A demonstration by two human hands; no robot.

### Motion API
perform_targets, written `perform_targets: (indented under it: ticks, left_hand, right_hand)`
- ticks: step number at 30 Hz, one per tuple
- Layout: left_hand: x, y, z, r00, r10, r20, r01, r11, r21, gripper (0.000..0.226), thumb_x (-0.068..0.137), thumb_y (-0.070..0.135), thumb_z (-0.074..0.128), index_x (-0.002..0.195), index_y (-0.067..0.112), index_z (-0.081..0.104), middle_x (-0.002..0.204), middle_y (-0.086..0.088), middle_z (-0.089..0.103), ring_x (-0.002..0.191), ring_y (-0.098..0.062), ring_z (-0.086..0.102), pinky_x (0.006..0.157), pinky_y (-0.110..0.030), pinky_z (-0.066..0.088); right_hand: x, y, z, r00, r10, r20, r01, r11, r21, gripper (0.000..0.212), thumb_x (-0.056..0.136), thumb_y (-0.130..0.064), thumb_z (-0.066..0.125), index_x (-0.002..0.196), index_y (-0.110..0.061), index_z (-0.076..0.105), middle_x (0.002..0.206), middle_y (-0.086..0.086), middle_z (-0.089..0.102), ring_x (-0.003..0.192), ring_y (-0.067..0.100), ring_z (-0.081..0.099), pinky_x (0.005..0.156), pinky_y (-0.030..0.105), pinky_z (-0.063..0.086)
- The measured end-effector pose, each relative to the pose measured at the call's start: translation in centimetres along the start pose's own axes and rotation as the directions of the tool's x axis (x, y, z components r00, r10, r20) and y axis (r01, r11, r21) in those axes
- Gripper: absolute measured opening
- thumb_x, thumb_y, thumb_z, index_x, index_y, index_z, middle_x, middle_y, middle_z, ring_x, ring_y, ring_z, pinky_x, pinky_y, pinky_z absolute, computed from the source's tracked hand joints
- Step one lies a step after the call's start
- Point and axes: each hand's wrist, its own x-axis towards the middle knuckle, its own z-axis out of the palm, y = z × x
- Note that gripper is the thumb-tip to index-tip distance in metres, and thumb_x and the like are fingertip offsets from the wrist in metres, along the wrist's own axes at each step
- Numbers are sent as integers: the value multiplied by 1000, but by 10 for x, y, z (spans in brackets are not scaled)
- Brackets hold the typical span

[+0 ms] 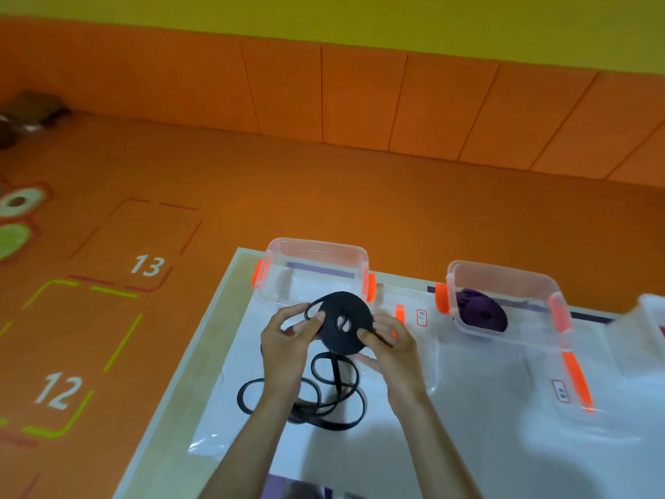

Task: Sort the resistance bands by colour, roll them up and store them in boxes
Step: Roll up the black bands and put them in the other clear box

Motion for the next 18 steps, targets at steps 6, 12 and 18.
perform_targets:
  ticks: [6, 12, 18]
  left_hand:
    - [78, -4, -2, 997, -59, -41, 59, 998, 4, 20, 83, 19, 91, 100, 17, 81, 105, -5, 82, 101, -30, 78, 94, -50, 62]
    - [175, -14, 8, 989, -87, -117, 108, 977, 183, 16, 86, 12, 87, 99, 12, 80, 103, -5, 78, 100, -29, 74, 97, -51, 60]
    - [241, -48, 29, 954, -187, -235, 257, 913, 317, 12, 86, 4, 83, 95, 7, 77, 109, -17, 78, 106, -39, 72, 103, -49, 55]
  right_hand:
    - [63, 3, 39, 996, -62, -68, 45, 973, -225, 23, 83, -16, 87, 102, -20, 74, 100, -13, 75, 102, 13, 73, 86, 41, 64]
    - [143, 14, 83, 995, -23, -99, -17, 921, -389, 20, 84, -16, 86, 99, -18, 73, 97, -4, 75, 89, 15, 75, 86, 51, 63]
    - [203, 43, 107, 989, 88, -122, -140, 834, -533, 12, 86, -9, 72, 85, 2, 73, 81, 19, 74, 81, 36, 72, 82, 58, 60]
